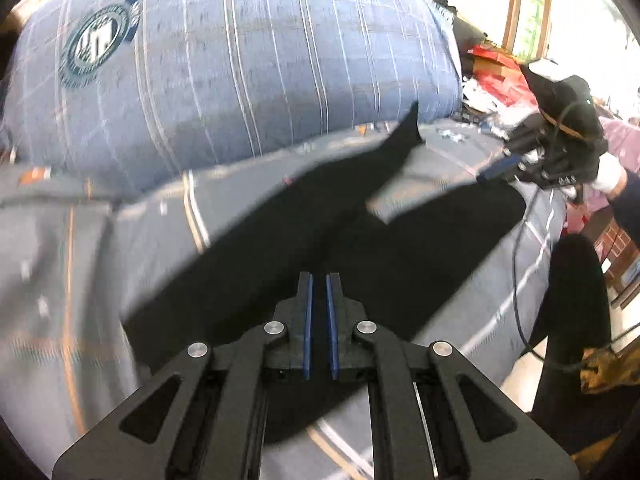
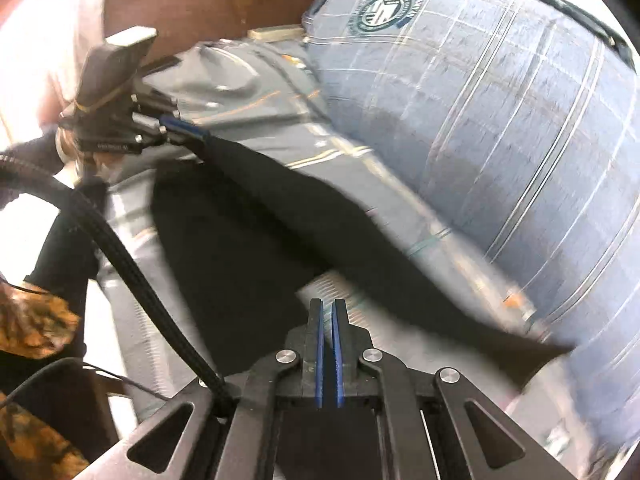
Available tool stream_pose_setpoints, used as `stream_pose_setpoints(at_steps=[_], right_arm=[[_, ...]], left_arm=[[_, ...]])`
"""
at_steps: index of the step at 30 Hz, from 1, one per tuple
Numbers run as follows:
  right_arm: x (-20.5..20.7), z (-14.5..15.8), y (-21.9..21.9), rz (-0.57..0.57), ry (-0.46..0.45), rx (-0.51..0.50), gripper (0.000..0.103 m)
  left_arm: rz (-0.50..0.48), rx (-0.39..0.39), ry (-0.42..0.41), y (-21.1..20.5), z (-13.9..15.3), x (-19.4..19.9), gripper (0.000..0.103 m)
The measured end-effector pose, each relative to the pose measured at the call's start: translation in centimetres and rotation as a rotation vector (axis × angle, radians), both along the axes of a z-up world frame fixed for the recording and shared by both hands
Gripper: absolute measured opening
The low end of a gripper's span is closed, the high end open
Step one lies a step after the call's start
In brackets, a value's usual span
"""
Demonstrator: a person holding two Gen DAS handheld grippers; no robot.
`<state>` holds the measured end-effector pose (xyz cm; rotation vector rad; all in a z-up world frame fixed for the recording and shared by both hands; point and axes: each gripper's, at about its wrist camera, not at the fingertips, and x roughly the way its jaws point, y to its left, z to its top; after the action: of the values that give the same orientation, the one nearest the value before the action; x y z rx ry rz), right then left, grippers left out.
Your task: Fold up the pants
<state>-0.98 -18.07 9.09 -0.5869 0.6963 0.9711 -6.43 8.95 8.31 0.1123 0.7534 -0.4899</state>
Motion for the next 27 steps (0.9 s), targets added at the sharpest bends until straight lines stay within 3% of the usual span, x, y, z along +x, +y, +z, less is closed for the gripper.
stream_pose_setpoints(at_steps=[2,4,6,8,10,11,12,13,14,15,18,24,27], right_arm=[[-1.7,-2.2,-0.5,-0.014,0.073,0.029,0.004],[-3.5,-4.9,-0.9,-0.04,0.079,0.016,0.004],[-3.3,-6.2,-2.0,-0.104,0.086,0.065,0.004],[-2.4,-6.4,-3.5,-0.22,0.117,0.16,0.004],[-0.7,-6.0,-4.6,-0.321,0.093,0.221,0.01],[0.4,-5.7,-5.1,-0.367,0.093,0.253,0.026],[1.6,-5.5,-5.6,-0.425,0.101,0.281,0.049],[2.7,-5.2,-6.1,-0.472,0.112,0.305,0.055],[3.5,-5.1,-6.3,-0.501,0.127,0.334,0.056],[4.7,-4.8,-6.8,-0.524,0.157,0.375,0.056],[7.6,-4.8,-7.3,-0.601,0.2,0.429,0.057],[12.0,-6.3,-8.1,-0.751,0.314,0.528,0.061],[13.1,-7.1,-8.8,-0.793,0.369,0.579,0.064]], left_arm=[[0.031,-0.01,0.036,0.4,-1.6,-1.0,0.005],[0.078,-0.03,0.075,0.9,-3.0,-0.7,0.005],[0.145,-0.039,0.076,1.4,-3.6,-0.5,0.005],[0.196,-0.125,0.098,2.2,-3.1,-0.1,0.005],[0.234,-0.231,0.138,2.7,-2.4,0.5,0.006],[0.247,-0.261,0.141,2.9,-2.3,0.6,0.01],[0.271,-0.285,0.136,2.8,-2.1,0.8,0.014],[0.288,-0.299,0.138,2.8,-2.0,0.8,0.032],[0.312,-0.324,0.153,2.8,-2.2,1.1,0.056],[0.348,-0.384,0.185,2.9,-2.7,1.4,0.062],[0.429,-0.538,0.252,3.6,-3.7,2.2,0.063],[0.628,-0.597,0.324,3.5,-5.3,4.0,0.064],[0.694,-0.637,0.309,3.7,-5.5,4.8,0.064]])
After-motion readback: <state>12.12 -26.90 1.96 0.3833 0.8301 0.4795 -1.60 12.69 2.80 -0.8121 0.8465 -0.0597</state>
